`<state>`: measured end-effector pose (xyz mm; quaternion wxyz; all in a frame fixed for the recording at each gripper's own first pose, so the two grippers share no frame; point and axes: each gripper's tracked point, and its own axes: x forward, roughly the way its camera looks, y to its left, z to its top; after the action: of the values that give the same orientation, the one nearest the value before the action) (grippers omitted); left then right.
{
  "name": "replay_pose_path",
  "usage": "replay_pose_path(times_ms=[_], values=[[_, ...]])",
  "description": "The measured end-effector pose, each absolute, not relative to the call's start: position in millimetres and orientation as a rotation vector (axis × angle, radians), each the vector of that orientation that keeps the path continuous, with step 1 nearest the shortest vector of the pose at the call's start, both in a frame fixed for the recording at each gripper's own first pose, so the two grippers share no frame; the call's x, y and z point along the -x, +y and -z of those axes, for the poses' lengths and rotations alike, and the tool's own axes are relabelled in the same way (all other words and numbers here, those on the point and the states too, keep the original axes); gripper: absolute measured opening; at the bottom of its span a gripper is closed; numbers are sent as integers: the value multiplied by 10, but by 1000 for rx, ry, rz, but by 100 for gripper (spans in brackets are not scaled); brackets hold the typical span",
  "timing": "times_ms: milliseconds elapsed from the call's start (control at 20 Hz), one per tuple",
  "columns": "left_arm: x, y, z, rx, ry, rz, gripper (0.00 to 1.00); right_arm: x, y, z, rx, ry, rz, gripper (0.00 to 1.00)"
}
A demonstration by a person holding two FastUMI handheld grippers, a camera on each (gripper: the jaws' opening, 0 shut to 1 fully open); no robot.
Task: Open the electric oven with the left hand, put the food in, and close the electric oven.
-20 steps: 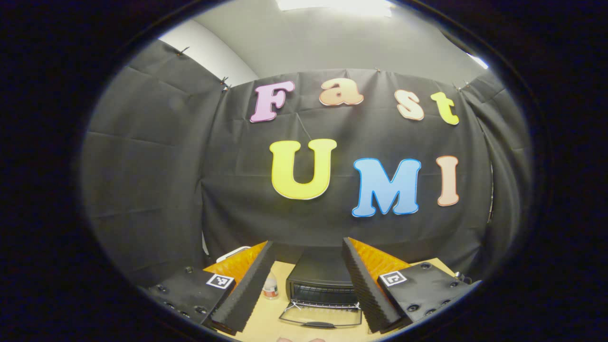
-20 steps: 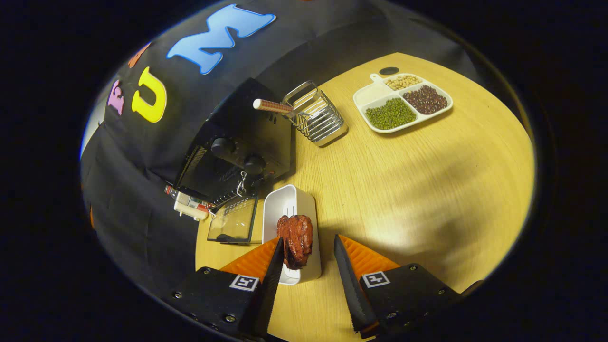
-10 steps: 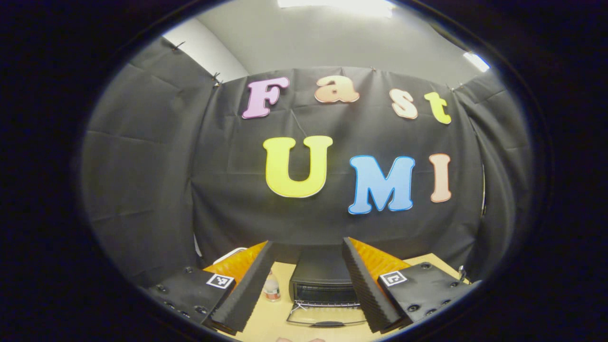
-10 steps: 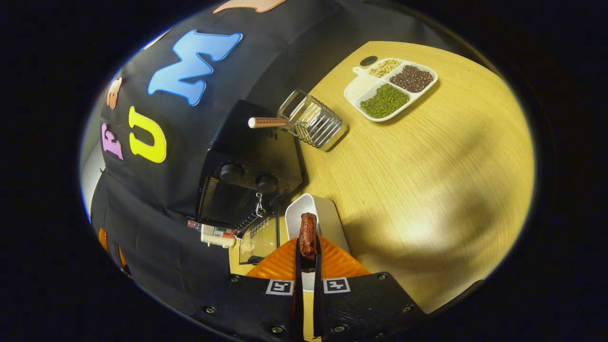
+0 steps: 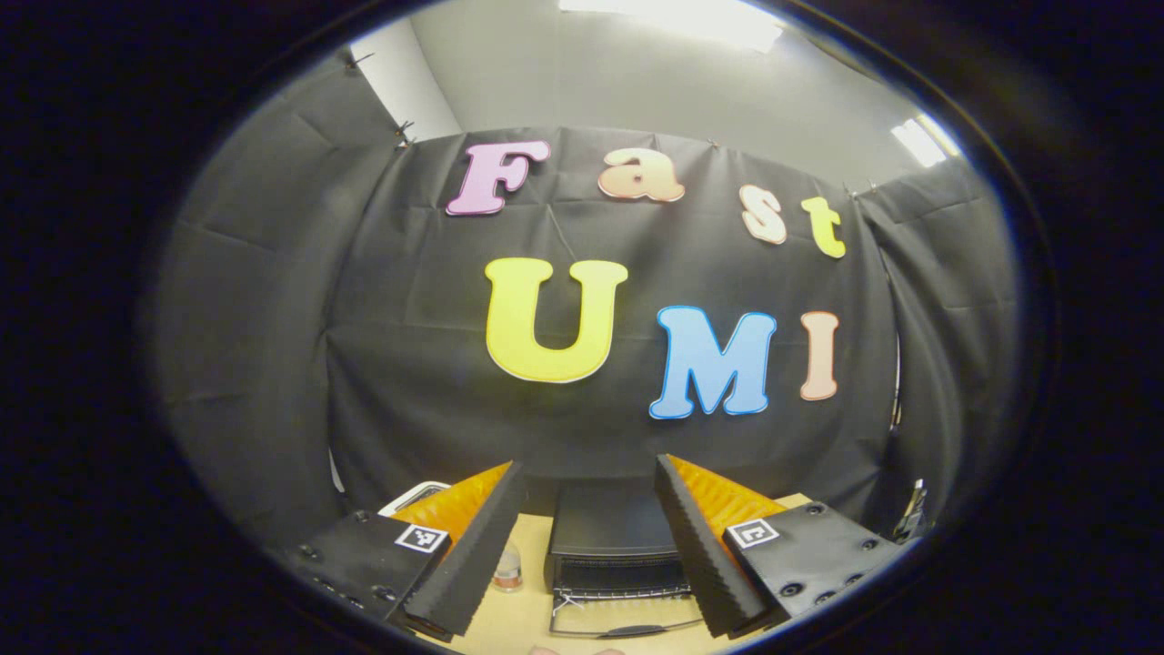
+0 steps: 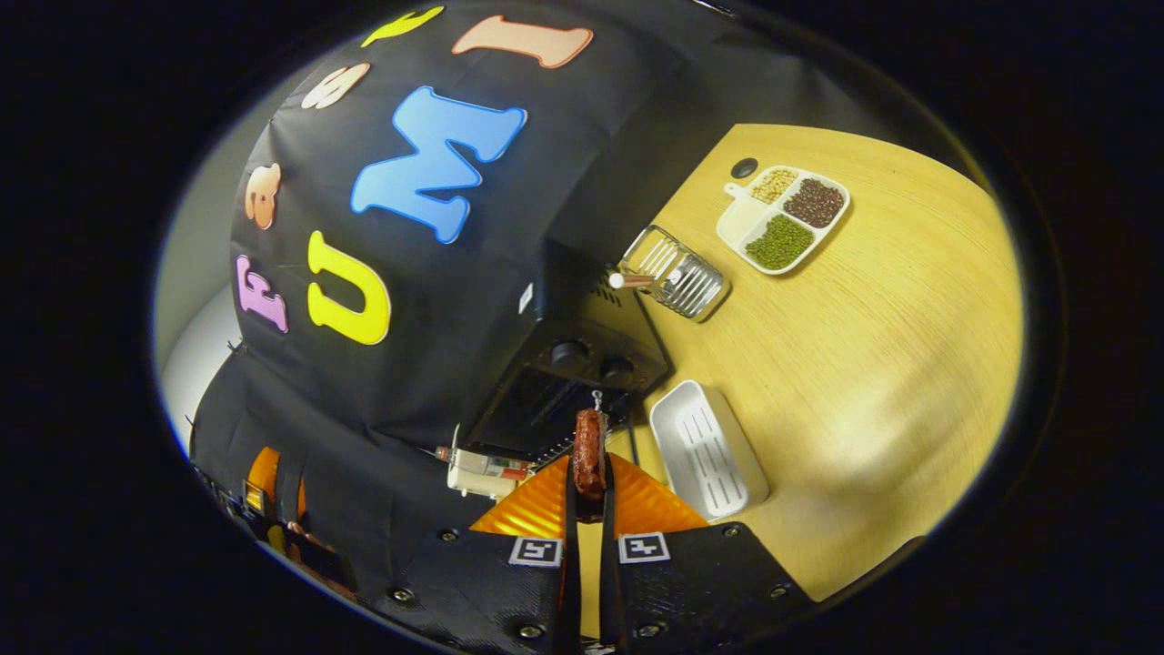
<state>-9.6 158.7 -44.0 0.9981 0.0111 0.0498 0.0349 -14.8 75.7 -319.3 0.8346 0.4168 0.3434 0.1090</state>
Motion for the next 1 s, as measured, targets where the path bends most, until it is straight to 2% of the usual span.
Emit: replay_pose_path(times_ms=[250, 500, 750, 1000], values=[[69, 1695, 485, -14, 103, -23, 99, 152, 1199, 2841, -911, 679, -291, 8], [76, 1890, 417, 17, 87, -29, 99, -43, 1722, 2720, -894, 674, -369, 8], [140, 2173, 322, -14, 79, -66, 97, -393, 2215, 2912, -886, 697, -400, 8], [217, 2364, 284, -20, 81, -94, 99, -815, 2548, 3420, -945, 753, -326, 8]])
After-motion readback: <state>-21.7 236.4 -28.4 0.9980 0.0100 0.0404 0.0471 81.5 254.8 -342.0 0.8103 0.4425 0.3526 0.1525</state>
